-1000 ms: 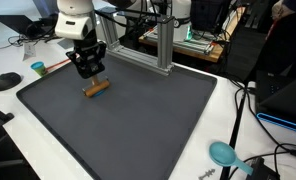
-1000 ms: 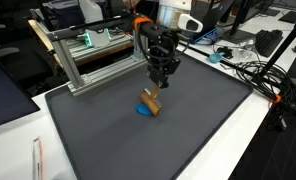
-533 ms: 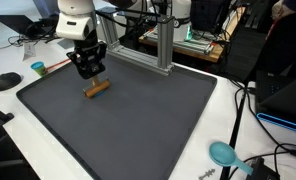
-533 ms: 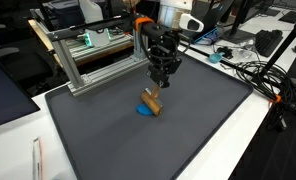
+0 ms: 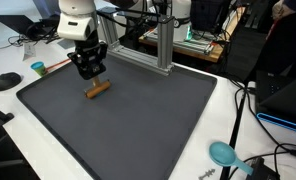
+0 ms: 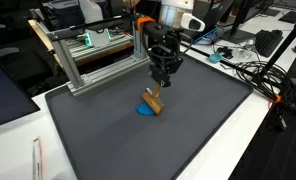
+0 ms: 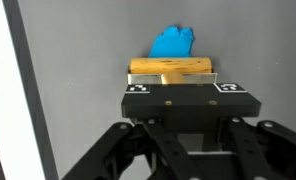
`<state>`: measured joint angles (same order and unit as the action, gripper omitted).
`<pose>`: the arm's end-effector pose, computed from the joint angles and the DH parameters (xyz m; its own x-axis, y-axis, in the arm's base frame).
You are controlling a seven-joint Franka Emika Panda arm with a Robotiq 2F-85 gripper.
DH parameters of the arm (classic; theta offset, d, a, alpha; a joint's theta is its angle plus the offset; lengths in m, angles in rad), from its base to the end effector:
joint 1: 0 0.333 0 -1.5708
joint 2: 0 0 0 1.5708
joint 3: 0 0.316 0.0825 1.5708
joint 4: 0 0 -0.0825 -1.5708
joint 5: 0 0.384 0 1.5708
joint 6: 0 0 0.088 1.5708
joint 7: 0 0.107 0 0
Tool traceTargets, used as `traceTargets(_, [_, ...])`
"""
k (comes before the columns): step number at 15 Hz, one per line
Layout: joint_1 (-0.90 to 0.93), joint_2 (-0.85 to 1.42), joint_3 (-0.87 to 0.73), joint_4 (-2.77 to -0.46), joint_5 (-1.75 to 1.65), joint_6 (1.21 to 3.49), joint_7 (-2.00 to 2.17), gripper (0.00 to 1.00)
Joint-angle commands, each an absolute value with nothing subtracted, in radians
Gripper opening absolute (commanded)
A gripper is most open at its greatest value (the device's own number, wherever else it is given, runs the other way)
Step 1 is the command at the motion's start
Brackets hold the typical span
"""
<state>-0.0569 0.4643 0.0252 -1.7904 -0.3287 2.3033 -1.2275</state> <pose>0.6582 -0.0289 0.2982 0.1697 0.9612 -0.2177 0.9833 -0.1503 0.1027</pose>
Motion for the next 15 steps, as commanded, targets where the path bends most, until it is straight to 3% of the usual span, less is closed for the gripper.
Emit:
traceTargets(1, [-0.048,0.519,0.036,-1.764,-0.319,2.324,-1.229,0.22])
traceTargets(15, [-0.150,0.201,0.014,-1.926,0.070,2.312,-1.047,0.22])
